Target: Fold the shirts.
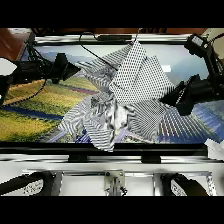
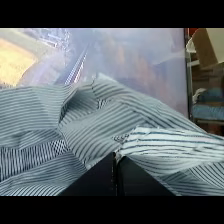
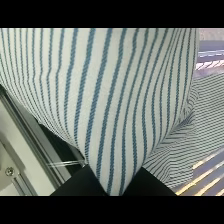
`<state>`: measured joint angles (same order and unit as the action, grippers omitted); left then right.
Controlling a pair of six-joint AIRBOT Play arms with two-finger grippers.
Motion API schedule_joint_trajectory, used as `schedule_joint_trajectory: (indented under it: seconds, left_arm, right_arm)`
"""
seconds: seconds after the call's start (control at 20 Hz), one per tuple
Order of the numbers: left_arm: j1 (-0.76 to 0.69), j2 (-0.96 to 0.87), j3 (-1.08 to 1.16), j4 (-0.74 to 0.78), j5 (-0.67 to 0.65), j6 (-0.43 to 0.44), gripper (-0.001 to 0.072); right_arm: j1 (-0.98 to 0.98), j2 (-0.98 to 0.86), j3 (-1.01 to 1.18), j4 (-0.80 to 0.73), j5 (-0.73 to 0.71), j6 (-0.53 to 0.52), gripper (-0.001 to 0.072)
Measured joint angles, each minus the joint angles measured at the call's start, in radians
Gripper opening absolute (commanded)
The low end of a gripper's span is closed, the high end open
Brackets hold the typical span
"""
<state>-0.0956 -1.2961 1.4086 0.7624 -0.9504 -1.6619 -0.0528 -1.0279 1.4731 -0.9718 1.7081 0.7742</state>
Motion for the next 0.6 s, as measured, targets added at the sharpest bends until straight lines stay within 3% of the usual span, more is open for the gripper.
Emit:
schedule_joint_trajectory:
  seconds: [0.6]
  left_arm:
    - [0.015, -0.009, 0.068, -0.004, -0.006, 0.048, 0.0056]
  right_arm:
    - [0.160, -0.001, -0.067, -0.137, -0.049, -0.010, 0.0060]
